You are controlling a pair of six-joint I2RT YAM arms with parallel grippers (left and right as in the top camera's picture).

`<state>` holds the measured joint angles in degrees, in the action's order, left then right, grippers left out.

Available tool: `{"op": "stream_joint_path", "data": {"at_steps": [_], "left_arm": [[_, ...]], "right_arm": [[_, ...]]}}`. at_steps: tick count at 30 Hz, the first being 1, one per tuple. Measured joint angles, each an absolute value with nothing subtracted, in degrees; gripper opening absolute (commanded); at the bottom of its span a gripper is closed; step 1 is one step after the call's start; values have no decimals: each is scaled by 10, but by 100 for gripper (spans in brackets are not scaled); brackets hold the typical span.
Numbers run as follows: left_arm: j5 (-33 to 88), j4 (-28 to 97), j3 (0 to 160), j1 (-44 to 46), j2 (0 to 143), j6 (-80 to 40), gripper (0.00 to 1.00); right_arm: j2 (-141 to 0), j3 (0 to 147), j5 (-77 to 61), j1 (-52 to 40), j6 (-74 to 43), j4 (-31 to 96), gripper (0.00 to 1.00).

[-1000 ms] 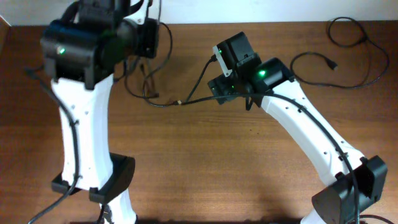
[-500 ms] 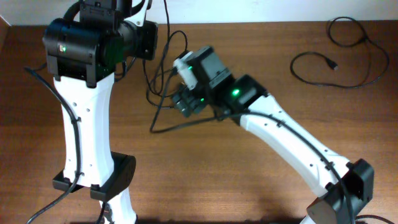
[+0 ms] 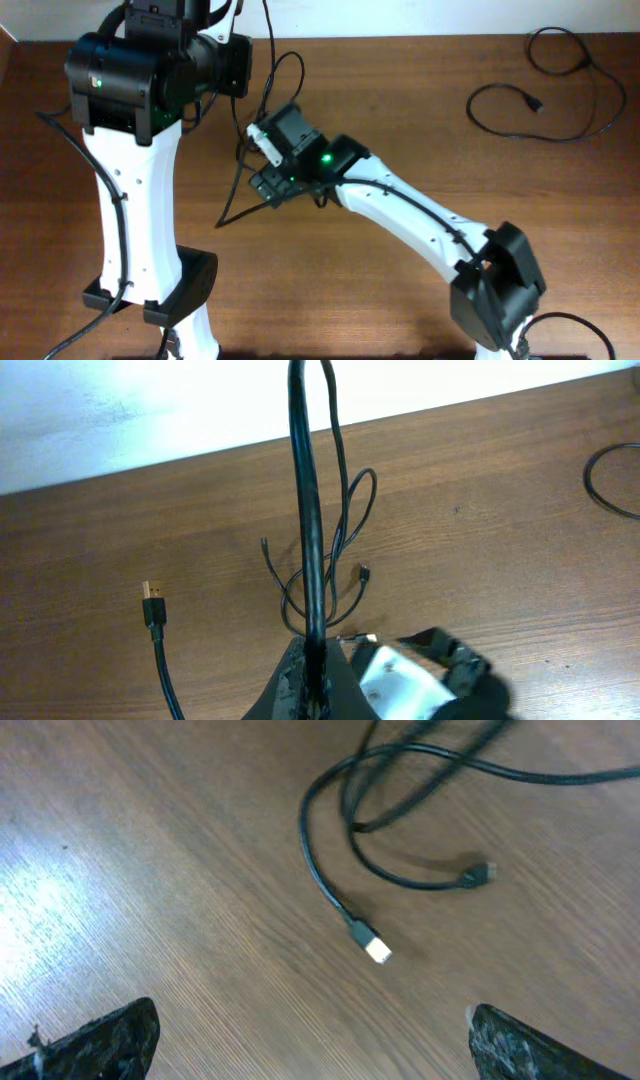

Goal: Untangle cables

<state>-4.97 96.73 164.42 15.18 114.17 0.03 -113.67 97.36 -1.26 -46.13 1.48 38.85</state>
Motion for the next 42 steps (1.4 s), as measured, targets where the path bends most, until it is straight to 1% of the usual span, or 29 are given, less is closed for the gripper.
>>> {"op": "stream_joint_path", "data": {"at_steps": [6,11,17,24,25,26,27,28,29,31,32,33,34,35,36,42], "left_arm": [[-50,967,1640,182,1140,0,0],[-50,967,1640,189,1140,1,0],[-50,967,1640,189,1140,2,0],[-50,967,1640,189,1140,2,0],[-50,967,1640,189,1140,2,0],[-50,967,1640,189,1140,2,0],[-50,967,1640,189,1140,2,0],[-50,967,1640,189,1140,2,0],[-50,967,1640,189,1140,2,0],[-50,967,1640,189,1140,2,0],[-50,967,1640,189,1140,2,0],[-50,967,1640,189,1140,2,0],[-50,967,1640,189,1140,2,0],[-50,967,1640,189,1140,2,0],[-50,967,1640,189,1140,2,0],[-50,967,1640,189,1140,2,0]], "right_arm": [[-1139,973,-13,-474,15,338,98],[-1144,973,-4,-437,25,265,98],[-1176,973,4,-386,36,225,98],[-1199,973,5,-381,51,204,99],[-1200,973,5,-381,52,203,96],[-1200,973,6,-381,52,203,83],[-1200,973,5,-381,52,202,73],[-1200,973,5,-381,54,202,68],[-1200,973,5,-381,56,202,61],[-1200,973,5,-381,55,202,44],[-1200,973,5,-381,55,202,43],[-1201,973,4,-381,58,202,48],[-1201,973,5,-381,57,203,50],[-1201,973,3,-381,59,203,33],[-1201,973,3,-381,60,203,5],[-1201,973,-1,-383,58,204,4]]}}
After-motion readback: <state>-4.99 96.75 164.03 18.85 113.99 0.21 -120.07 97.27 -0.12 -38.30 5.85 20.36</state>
